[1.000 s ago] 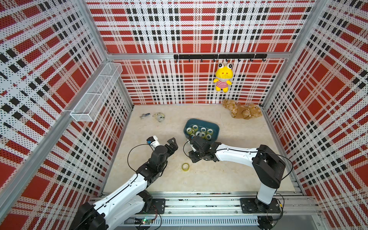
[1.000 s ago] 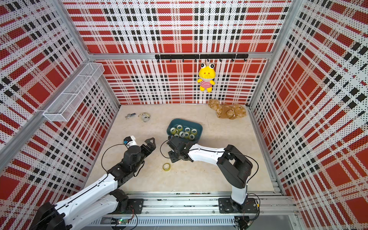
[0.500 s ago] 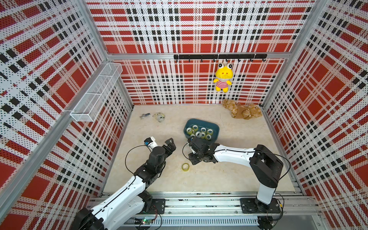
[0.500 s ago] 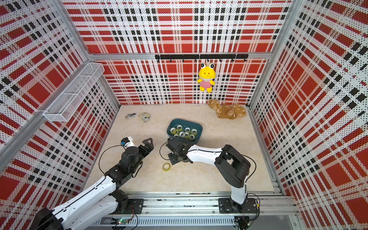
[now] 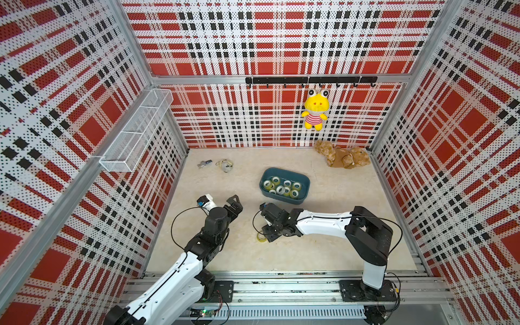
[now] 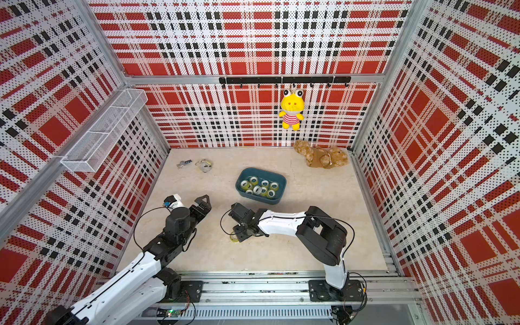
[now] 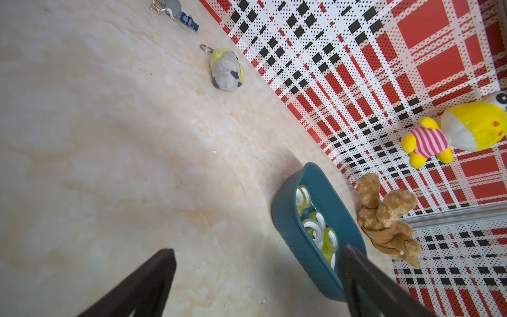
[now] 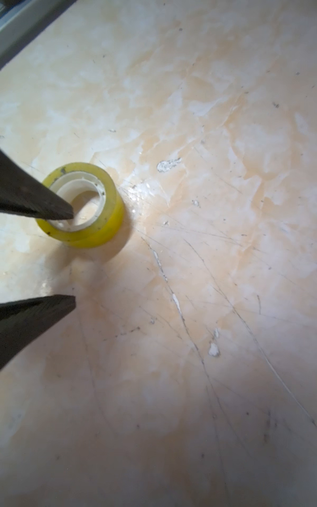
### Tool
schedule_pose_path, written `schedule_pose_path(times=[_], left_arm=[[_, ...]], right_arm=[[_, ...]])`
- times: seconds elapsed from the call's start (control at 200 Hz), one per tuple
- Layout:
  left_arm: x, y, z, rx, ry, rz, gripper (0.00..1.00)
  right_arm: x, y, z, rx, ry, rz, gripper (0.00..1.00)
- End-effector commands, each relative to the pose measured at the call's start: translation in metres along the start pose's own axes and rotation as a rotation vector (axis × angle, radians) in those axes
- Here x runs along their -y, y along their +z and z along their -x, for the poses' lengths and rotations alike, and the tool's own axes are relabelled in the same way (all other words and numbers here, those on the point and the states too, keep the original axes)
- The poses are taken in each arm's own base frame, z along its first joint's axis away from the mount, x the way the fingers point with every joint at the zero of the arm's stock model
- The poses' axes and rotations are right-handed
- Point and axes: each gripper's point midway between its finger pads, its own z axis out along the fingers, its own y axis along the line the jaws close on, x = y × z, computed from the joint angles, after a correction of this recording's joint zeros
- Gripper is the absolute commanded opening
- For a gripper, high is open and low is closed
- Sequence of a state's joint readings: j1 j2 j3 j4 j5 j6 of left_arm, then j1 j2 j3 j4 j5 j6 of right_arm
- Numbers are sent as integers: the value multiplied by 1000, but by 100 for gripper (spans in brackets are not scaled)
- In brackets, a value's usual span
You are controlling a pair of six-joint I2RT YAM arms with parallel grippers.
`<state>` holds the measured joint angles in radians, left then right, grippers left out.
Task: Put the transparent tape into the storage box
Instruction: Pick up the tape at the center of the board.
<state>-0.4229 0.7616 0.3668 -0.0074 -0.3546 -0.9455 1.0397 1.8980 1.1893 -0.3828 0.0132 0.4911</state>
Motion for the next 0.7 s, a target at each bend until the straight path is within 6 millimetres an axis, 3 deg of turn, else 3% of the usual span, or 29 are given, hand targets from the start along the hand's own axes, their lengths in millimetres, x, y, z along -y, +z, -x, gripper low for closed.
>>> schedule_pose_path(times=[0.0,0.185,0.381,0.697], left_arm=[[-11,-3,1,-5,25,20,99],[-17,-6,7,7,14,20,99],[-15,-4,8,-3,16,19,99],[-4,-2,2,-30,17,5,100]], right_arm=[[-11,7,3,-1,-1,7,52],[3,19,-8,-38,-6,-114,50],[19,15,-13,-27,-6,-184,43],[22,13,-18,-20,-14,-180,12]])
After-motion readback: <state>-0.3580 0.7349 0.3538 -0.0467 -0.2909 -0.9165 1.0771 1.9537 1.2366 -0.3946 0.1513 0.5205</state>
